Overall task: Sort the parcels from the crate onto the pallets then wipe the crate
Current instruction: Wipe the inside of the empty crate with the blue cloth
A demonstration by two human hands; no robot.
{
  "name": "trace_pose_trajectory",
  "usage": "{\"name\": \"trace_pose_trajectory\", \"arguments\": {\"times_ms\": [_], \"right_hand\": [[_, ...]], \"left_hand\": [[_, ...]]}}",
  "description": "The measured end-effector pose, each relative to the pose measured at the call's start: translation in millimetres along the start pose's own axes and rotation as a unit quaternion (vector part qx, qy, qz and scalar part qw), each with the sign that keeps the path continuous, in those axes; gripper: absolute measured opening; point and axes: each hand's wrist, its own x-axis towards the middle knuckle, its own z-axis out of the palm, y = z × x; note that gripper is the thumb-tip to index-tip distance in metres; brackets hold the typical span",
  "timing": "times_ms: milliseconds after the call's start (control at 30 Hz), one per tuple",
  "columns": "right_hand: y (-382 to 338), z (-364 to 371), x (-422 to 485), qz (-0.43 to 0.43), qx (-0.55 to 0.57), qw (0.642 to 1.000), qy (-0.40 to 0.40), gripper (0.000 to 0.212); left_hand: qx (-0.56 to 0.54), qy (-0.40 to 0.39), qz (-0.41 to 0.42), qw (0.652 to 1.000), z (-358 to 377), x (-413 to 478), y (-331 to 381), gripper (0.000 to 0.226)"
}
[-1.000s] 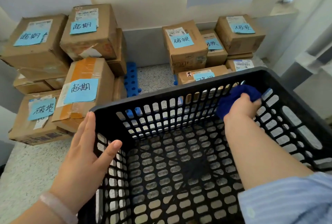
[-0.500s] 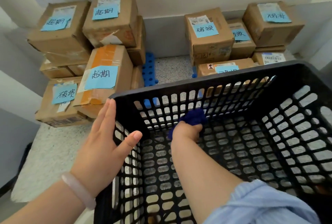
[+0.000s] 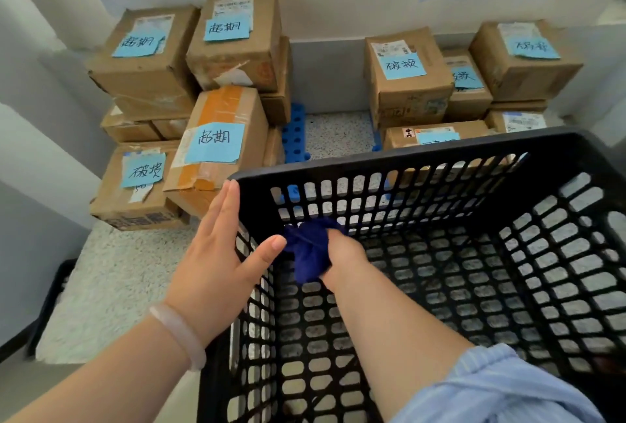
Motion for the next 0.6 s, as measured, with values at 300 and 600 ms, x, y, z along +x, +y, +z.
{"name": "trace_pose_trajectory", "arguments": {"times_ms": [300, 600], "right_hand": [[-60, -156, -64, -0.139, 0.237, 0.919, 0.282, 0.045], [-82, -207, -90, -0.217, 0.269, 0.862, 0.371, 0.058]], "left_hand": [[0.003, 0.013, 0.001, 1.000, 3, 3, 0, 0.098], [0.013, 0.023, 0.000, 1.000, 6, 4, 1, 0.081]]}}
